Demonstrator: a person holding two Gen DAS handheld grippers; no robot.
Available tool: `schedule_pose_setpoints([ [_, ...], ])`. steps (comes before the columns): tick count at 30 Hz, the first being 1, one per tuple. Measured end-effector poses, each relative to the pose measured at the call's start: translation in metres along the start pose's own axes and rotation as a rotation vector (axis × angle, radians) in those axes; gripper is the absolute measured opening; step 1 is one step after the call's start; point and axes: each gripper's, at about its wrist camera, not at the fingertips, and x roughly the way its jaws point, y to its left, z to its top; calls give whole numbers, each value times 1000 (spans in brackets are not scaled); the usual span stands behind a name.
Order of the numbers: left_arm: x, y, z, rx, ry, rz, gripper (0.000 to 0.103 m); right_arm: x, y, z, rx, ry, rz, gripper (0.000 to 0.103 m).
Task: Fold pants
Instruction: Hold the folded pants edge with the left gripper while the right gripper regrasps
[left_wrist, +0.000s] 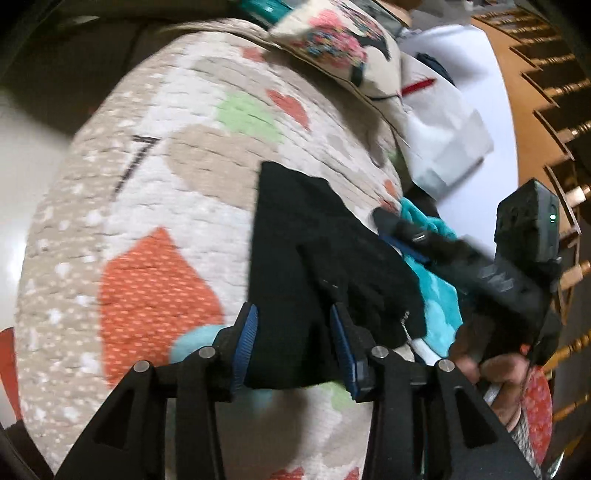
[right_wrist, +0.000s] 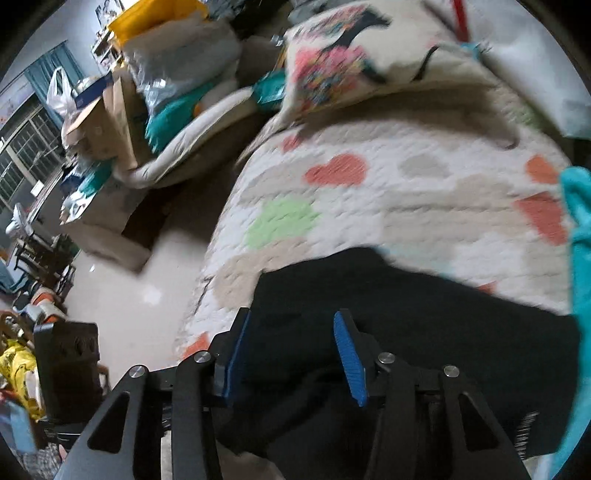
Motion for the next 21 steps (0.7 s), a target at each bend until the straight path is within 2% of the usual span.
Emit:
schedule_pose_setpoints([
  [2,-7,5,1,-3,-19,16,39,14,16,-1,-76,15,-98,50],
  [9,-19,12,6,-31,-54,24,39,29,36,-26,-137,36,-125,52],
  [10,-18,11,7,-31,-55,27,39,32,38,-29,-136,51,-136,50],
  [11,-14,10,9,-31,-55,31,39,36,36,-33,-120,68,-139,27],
  [12,-14,10,9,-31,-54,32,39,39,34,-34,-98,78,-142,11],
  [13,-14,10,9,-32,-54,33,39,37,31,-35,-68,74,-156,8],
  [18,-8,12,9,-45,-41,27,39,5,5,-48,34,14,-229,8],
  [21,-3,11,8,-49,-25,18,39,-16,-23,-65,111,20,-263,8],
])
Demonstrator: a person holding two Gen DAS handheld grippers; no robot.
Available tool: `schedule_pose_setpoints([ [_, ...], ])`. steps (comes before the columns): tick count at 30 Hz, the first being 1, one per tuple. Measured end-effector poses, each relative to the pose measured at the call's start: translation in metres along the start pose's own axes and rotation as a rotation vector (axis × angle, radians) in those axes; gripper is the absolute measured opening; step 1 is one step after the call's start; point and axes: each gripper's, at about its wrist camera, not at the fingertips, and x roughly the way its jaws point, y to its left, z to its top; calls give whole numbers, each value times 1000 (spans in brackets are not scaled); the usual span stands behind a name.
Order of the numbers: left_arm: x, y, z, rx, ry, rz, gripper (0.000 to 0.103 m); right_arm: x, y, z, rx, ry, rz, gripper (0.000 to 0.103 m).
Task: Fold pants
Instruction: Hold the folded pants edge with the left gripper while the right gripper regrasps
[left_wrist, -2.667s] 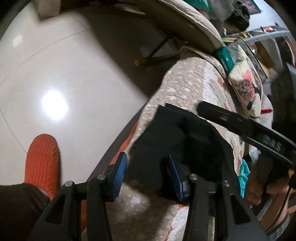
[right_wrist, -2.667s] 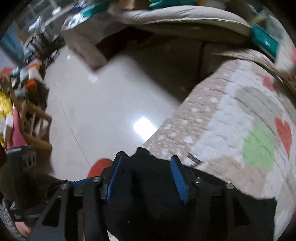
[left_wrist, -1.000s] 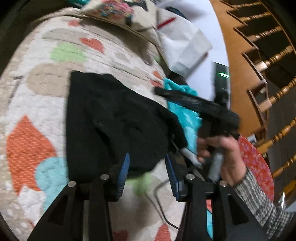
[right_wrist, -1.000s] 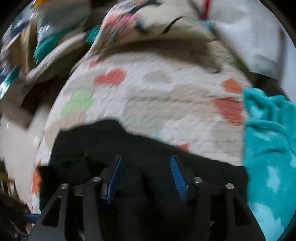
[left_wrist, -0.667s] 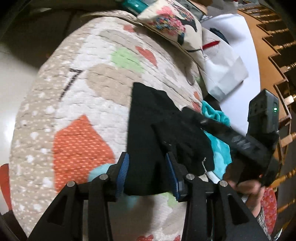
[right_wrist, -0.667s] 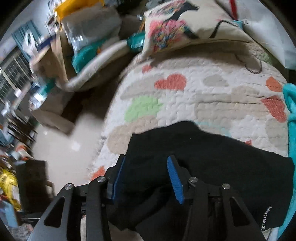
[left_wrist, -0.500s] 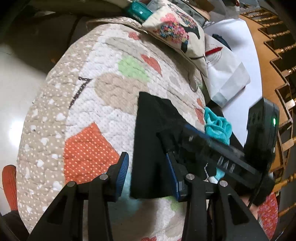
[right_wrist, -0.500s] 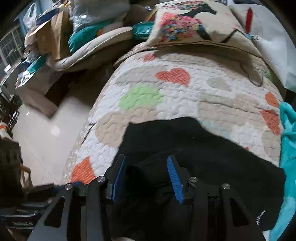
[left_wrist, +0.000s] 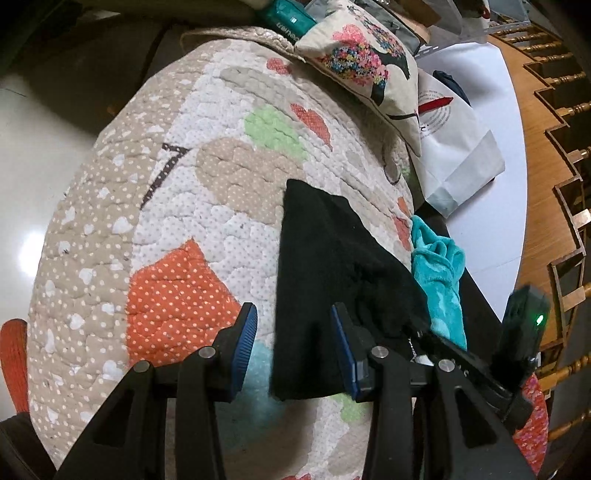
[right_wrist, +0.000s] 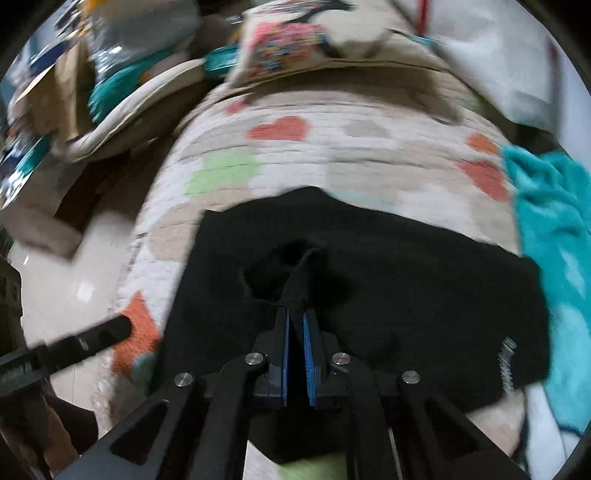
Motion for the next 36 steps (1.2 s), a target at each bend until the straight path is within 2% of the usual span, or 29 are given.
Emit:
schedule_pose_setpoints([
  [4,8,-5,-6,19,28,0,39,7,-51,-26,140,92,-72,8],
  [7,15,-10,-11,45,47,10,39,7,-75,-38,221,136,-114,8],
  [10,24,-14,-16,69,67,20,39,-4,-76,-32,240,106,-116,8],
  [12,30,-16,-18,88,75,35,39,-14,-63,-14,192,50,-83,10],
  [13,33,-17,-19,99,77,44,39,-18,-53,-3,154,29,-51,18],
  [14,36,-19,-20,109,78,53,39,-20,-41,9,112,10,-8,39],
  [15,38,-20,-21,112,78,58,40,-21,-28,20,65,-8,49,53],
  [16,39,-20,-21,111,77,58,41,-20,-15,32,13,-19,116,74],
  [17,40,-20,-22,106,76,55,42,-16,1,45,-44,-19,170,76],
  [21,42,-21,-25,113,71,63,42,17,58,82,-198,52,191,76],
  [22,42,-20,-26,114,72,70,35,28,68,87,-215,76,190,75],
  [25,43,-21,-28,116,74,94,25,67,97,98,-252,162,168,70],
  [27,44,-22,-27,107,76,102,21,87,108,94,-276,203,131,63],
  [28,44,-22,-27,104,78,108,20,97,112,93,-283,225,119,45],
  [29,43,-22,-26,104,79,114,19,106,113,90,-284,254,104,22],
  [30,42,-22,-26,104,80,120,18,110,112,87,-273,259,107,21],
  [32,37,-20,-25,101,81,126,17,106,113,86,-263,236,128,13],
  [36,27,-15,-20,76,74,124,16,97,110,88,-218,211,165,11],
])
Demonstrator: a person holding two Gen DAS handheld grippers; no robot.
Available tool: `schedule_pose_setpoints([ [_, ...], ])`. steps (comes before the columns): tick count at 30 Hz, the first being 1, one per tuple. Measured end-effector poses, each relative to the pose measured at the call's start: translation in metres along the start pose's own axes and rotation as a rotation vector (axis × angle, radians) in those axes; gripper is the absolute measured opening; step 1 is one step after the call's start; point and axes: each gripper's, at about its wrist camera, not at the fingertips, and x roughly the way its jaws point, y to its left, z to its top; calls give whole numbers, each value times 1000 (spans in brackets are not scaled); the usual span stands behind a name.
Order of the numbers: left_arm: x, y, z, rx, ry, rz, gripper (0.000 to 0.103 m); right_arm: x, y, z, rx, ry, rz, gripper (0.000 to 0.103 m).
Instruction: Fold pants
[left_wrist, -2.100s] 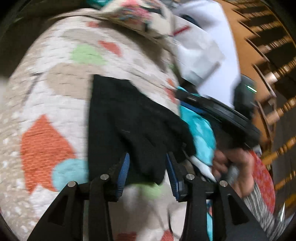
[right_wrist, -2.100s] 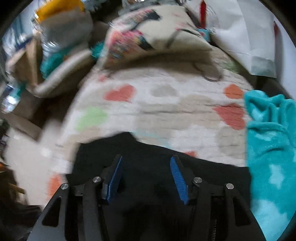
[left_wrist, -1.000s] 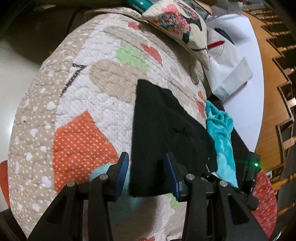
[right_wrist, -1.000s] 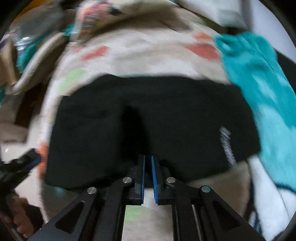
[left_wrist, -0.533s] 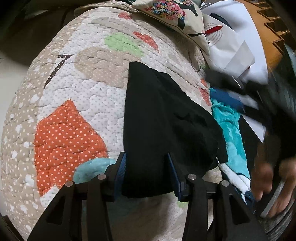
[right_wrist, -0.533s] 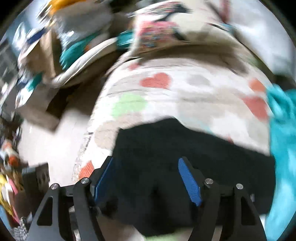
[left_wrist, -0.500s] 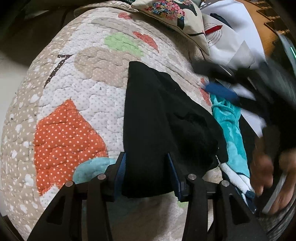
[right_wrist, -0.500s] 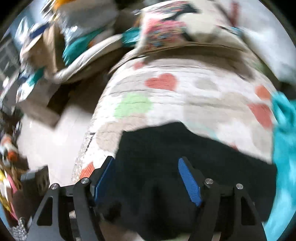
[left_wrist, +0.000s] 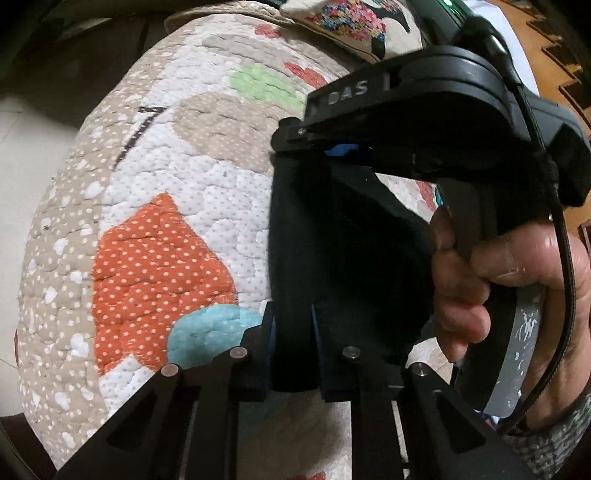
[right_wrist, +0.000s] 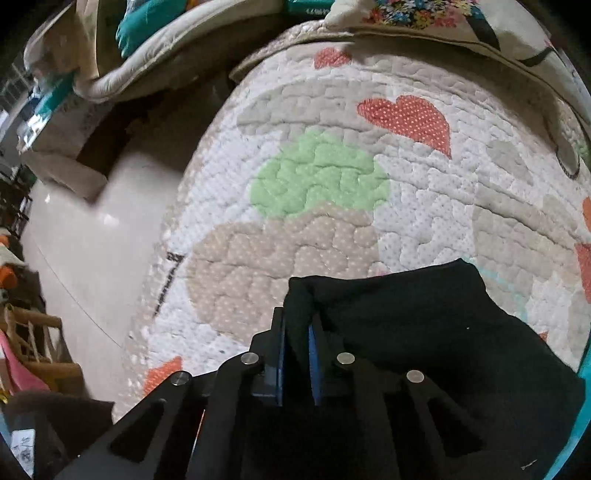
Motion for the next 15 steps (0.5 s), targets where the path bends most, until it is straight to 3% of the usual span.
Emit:
schedule_pose_setpoints([
  [6,-25,17,3,-8,-38,52,16,-1,27,8,-24,-13,50,11],
  [9,-29,28,2,-31,-21,64,18,7,41,13,-32,-1,51,14],
  [12,-34,40,1,-76,1,48,21,5,38,14,-36,-2,59,29],
  [14,-42,43,2,-87,-8,33,21,-22,19,11,7,-74,59,47],
  [15,-50,48,3,-91,-24,31,21,-34,8,8,22,-103,49,48],
])
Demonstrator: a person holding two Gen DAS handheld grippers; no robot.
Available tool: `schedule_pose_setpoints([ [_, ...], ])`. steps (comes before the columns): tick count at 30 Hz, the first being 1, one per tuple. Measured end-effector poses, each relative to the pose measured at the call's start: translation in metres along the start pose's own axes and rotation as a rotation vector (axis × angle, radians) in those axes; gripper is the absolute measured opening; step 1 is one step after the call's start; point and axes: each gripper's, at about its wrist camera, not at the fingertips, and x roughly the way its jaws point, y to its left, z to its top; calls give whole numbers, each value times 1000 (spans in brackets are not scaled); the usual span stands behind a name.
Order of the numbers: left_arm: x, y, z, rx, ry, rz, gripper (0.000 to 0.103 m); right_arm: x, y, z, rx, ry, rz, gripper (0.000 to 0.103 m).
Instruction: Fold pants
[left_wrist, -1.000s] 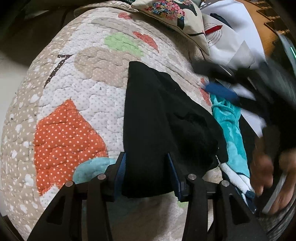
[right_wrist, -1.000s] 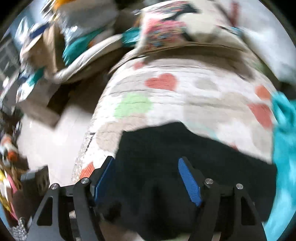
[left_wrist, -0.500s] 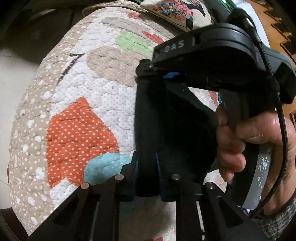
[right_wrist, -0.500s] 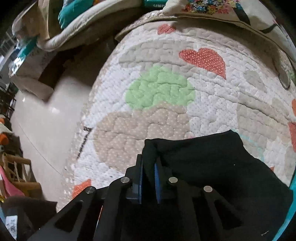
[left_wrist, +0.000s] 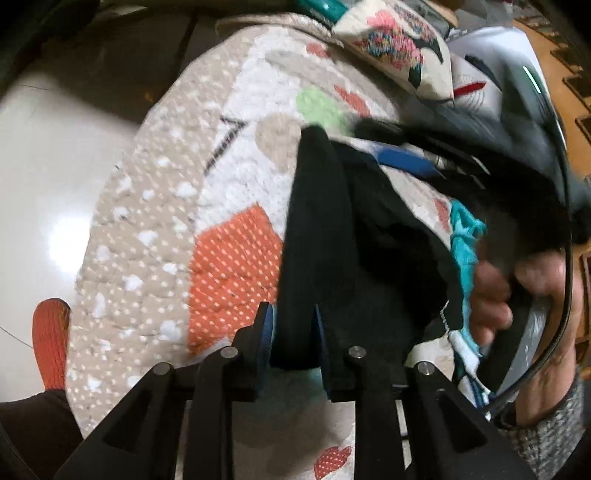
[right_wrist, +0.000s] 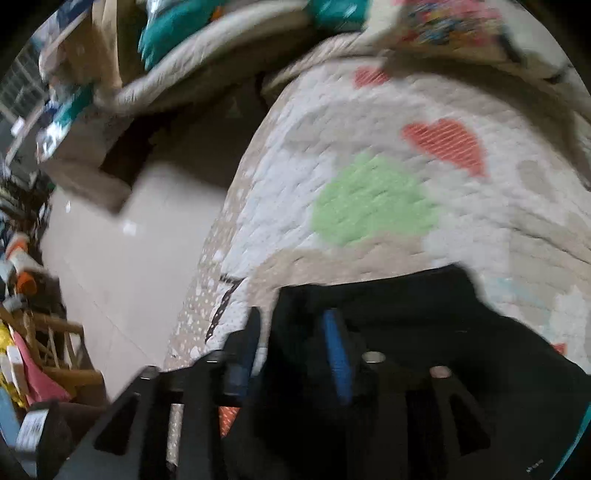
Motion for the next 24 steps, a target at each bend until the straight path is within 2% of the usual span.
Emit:
schedule_pose_setpoints([
  [4,-20,10,9,-19,-66,1,21,-67,-60,-28,126,-109,-1,48],
  [7,-23,11,18,-32,-87,-4,21,-96,-90,-59,231,-156,48,37],
  [11,-8,-5,10,-5,-86,12,21,-97,-83,-95,244,-160,153,37],
  [15,0,-24,6,63,-88,36,24,-65,-62,-126,262,-107,259,37],
  [18,4,-29,5,96,-81,50,25,-39,-81,-146,386,-47,188,35],
  [19,3,-28,5,95,-81,49,26,-37,-94,-153,454,-60,187,33],
  [21,3,-26,5,86,-81,50,27,-43,-119,-166,585,-85,170,38],
  [24,4,-27,7,77,-77,44,28,-64,-127,-165,616,-165,145,38],
])
